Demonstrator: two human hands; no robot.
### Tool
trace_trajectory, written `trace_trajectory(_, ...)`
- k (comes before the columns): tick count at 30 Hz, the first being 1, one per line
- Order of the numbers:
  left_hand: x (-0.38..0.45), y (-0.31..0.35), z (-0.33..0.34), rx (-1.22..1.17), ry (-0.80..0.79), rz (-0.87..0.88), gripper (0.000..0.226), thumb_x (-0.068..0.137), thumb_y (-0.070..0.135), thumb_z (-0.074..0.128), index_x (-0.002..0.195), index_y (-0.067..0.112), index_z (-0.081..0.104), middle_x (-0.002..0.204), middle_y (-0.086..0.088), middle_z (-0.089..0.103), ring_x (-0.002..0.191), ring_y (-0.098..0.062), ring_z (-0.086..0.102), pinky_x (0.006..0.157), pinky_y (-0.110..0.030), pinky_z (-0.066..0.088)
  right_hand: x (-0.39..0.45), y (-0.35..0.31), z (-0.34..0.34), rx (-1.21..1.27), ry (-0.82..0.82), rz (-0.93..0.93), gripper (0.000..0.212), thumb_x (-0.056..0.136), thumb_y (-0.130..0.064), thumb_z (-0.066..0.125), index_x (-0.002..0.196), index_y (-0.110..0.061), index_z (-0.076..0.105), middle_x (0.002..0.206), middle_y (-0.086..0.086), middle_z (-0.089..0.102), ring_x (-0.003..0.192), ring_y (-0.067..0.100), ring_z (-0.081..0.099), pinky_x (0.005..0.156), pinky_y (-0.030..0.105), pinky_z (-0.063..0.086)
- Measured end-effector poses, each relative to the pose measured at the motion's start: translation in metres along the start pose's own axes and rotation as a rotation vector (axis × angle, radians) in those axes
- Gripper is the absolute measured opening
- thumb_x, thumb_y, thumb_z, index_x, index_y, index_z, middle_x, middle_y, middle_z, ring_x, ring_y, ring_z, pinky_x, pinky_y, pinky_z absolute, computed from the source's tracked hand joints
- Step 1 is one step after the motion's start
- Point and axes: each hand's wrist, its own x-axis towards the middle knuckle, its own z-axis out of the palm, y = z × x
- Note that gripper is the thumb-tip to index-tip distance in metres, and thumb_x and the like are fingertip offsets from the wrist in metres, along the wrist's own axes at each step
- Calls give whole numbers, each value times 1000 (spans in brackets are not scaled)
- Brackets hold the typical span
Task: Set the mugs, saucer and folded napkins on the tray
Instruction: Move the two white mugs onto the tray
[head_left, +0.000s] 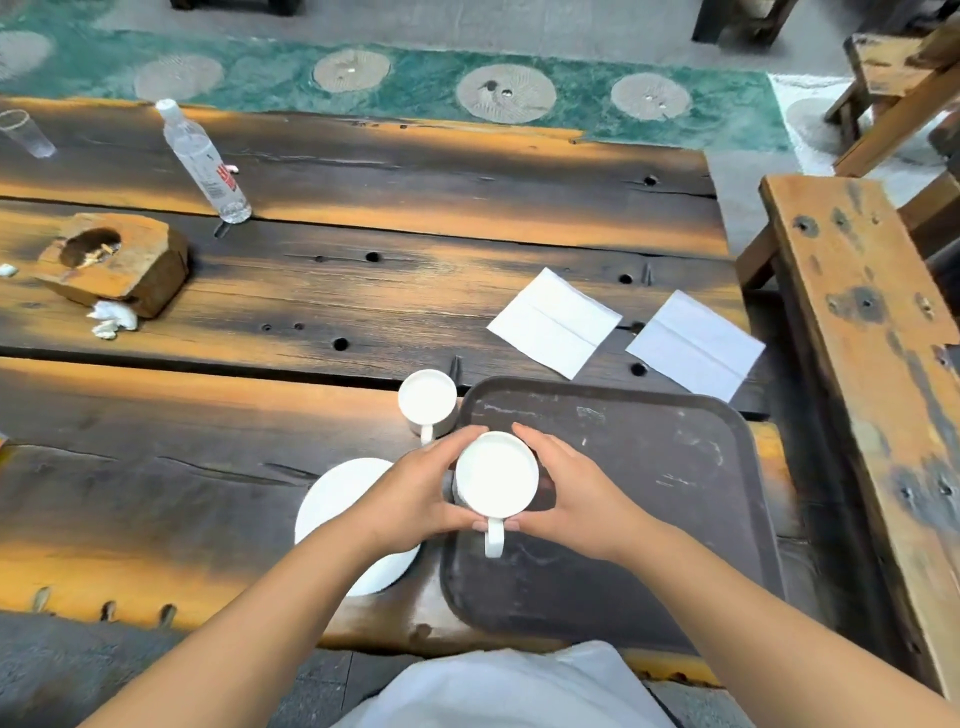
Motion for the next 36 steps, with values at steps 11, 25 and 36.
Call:
trace_trajectory(11, 47, 65, 85, -42, -108, 49, 86, 64, 51, 82, 129, 65, 29, 134, 40, 40, 128, 9, 38, 100, -12, 32, -69, 76, -55, 204, 86, 91, 87, 64, -45, 83, 135, -55, 32, 135, -31, 39, 123, -9, 37, 93, 19, 47)
trace_trajectory(25, 109, 103, 174, 172, -112, -2, 94, 63, 62, 70, 143, 45, 22, 146, 25, 39, 130, -2, 42, 103, -31, 42, -106, 173, -101, 299, 141, 149, 95, 65, -36, 80, 146, -34, 30, 138, -28, 35, 126, -16, 33, 98, 18, 44)
trace_trajectory(36, 153, 106, 203, 63, -81, -58, 74, 65, 47, 76, 127, 52, 36, 123, 33, 53, 110, 0, 55, 89, -34, 50, -86, 226, -115, 255, 128, 175, 91, 65, -41, 76, 143, -39, 29, 146, -13, 39, 133, -3, 34, 104, 33, 44)
